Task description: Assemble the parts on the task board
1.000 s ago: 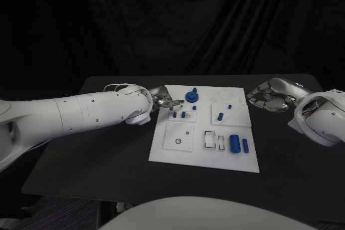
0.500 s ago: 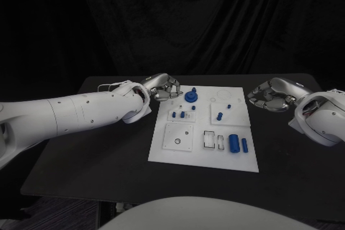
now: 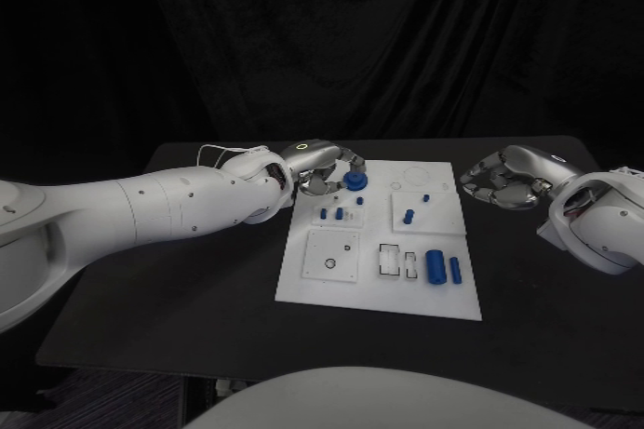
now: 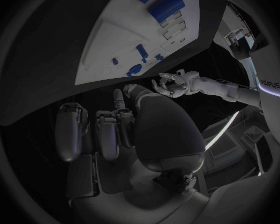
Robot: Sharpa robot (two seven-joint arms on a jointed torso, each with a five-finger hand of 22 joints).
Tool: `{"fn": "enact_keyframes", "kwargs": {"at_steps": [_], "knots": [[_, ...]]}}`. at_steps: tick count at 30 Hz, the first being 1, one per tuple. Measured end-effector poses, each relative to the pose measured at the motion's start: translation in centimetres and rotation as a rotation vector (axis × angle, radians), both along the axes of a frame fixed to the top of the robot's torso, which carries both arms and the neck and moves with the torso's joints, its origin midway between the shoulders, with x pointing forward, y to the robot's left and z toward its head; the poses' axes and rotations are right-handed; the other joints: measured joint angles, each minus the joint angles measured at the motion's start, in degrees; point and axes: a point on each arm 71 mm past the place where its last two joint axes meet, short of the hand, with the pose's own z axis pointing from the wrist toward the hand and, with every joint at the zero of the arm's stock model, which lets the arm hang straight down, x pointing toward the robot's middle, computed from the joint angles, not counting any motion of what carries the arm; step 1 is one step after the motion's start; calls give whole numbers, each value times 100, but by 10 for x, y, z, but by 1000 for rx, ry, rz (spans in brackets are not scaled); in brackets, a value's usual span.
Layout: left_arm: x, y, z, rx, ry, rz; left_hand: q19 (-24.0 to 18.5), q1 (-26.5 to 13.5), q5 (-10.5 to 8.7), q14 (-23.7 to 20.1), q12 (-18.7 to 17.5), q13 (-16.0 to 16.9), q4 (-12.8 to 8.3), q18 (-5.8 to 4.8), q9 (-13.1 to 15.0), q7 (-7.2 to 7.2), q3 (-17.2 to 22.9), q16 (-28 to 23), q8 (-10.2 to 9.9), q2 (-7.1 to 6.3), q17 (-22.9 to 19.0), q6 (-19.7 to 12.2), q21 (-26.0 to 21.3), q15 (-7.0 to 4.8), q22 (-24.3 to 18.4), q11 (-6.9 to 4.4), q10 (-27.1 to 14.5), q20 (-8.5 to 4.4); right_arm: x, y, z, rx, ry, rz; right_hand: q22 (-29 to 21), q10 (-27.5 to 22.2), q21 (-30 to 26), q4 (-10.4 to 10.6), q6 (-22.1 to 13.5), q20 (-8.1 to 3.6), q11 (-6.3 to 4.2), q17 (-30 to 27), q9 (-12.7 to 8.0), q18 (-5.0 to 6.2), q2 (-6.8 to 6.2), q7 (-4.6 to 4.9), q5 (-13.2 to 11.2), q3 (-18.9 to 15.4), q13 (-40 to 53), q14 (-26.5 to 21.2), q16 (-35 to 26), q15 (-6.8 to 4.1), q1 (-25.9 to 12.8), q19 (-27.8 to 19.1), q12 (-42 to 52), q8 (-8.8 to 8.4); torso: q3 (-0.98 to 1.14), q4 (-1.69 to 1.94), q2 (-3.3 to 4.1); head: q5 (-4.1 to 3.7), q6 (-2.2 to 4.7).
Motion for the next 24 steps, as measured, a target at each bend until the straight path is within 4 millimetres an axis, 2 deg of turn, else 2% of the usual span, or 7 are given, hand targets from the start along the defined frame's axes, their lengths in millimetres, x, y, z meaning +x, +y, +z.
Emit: {"fn": "enact_keyframes", "kwargs": {"at_steps": [1,3,7,11,13,18,24], "knots": [[0,-2,-1,18,-8,-13,53,-14,31,3,-83,-188,-44,0,-192,-108,-46,-54,0,-26,-96,23,0,-36,0,-30,2,-25,0,0,0,0,0,-1,0,0,0,0,0,0,0,0,0,0,0,0,0,0,0,0,0,0,0,0,0,0,0,0,1,-1,0],[0,-8,-2,60,-24,-42,103,-33,47,24,-150,-400,-60,1,-421,-189,-130,-87,0,-45,-179,65,0,-58,0,-32,3,-61,0,-2,0,0,-1,-3,0,0,0,0,0,0,0,0,0,0,0,0,0,0,0,0,0,0,0,0,0,0,-1,-1,4,-1,0],[0,-16,-5,124,-41,-76,249,-75,147,139,-153,-647,-73,0,-760,-194,-252,-19,0,-79,-161,161,48,-40,-1,-18,102,-57,-1,-3,0,0,-2,-5,0,0,0,0,0,0,0,0,0,0,0,0,0,0,0,0,0,0,0,0,0,0,-2,-4,12,9,0],[2,-20,-7,169,-52,-89,332,-107,188,199,-78,-740,-67,0,-909,-174,-276,40,0,-56,-120,327,92,-21,-1,14,233,-34,-1,-2,0,1,-2,-4,-1,0,0,0,0,0,0,0,0,0,0,0,0,0,0,0,0,0,0,0,0,0,-2,-25,13,31,0],[3,-23,-8,190,-60,-93,390,-173,204,221,-33,-780,-41,0,-980,-192,-316,69,0,-100,-106,400,137,2,-1,50,269,-35,-1,-2,0,1,-2,-4,-1,0,0,0,0,0,0,0,1,0,0,0,0,0,0,0,0,0,0,0,0,0,-1,-37,13,37,0],[4,-29,-9,231,-83,-104,433,-221,204,258,13,-856,-42,0,-1108,-266,-346,109,0,-78,-101,515,137,-23,-1,-1,361,-36,-1,-1,0,2,-2,-1,-1,0,0,0,0,0,0,0,1,0,0,0,0,0,0,0,0,0,0,0,0,0,-1,-58,26,48,0],[7,-33,-10,262,-96,-104,470,-267,204,278,73,-905,-26,1,-1203,-183,-362,110,29,-79,-112,700,157,-43,-1,11,481,-32,-1,0,0,2,-2,0,-1,0,0,0,0,0,0,0,1,0,0,0,0,0,2,0,0,0,0,0,0,0,5,-79,41,69,0]]}}
